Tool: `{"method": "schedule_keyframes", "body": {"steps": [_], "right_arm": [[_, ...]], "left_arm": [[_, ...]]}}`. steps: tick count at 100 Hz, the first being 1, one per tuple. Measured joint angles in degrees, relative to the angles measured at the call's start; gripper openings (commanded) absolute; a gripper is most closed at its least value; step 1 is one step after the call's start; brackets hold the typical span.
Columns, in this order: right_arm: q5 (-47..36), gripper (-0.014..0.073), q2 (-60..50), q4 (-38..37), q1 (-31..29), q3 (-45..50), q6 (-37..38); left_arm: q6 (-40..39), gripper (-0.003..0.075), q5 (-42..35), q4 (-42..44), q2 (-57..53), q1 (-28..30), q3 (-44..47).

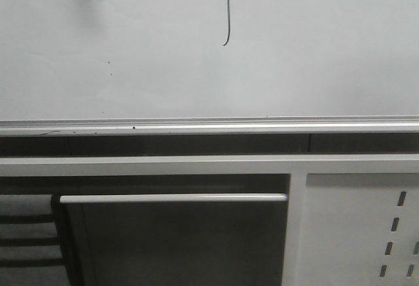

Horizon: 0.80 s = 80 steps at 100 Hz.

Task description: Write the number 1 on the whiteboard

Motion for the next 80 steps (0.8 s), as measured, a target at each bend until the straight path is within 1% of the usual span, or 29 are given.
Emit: {"method": "schedule_keyframes", "body": {"steps": [21,37,80], "right_arm": [[-0.08,-0.0053,-1.79,-0.22,0.00,5.46,0.00],[-1.27,-0.0053,-1.79,-0.22,0.00,5.73,0.00],[-1.28,-0.0053,-1.79,-0.22,0.00,5.73,0.00]], "left_arm": [[0.09,-0.0020,0.00,-0.45,-3.65,0.00,1.96],[0.09,-0.0020,0.00,-0.64,-3.86,0.00,2.18],[0.09,-0.0020,0.00,-0.73,-3.86,0.00,2.18]]}}
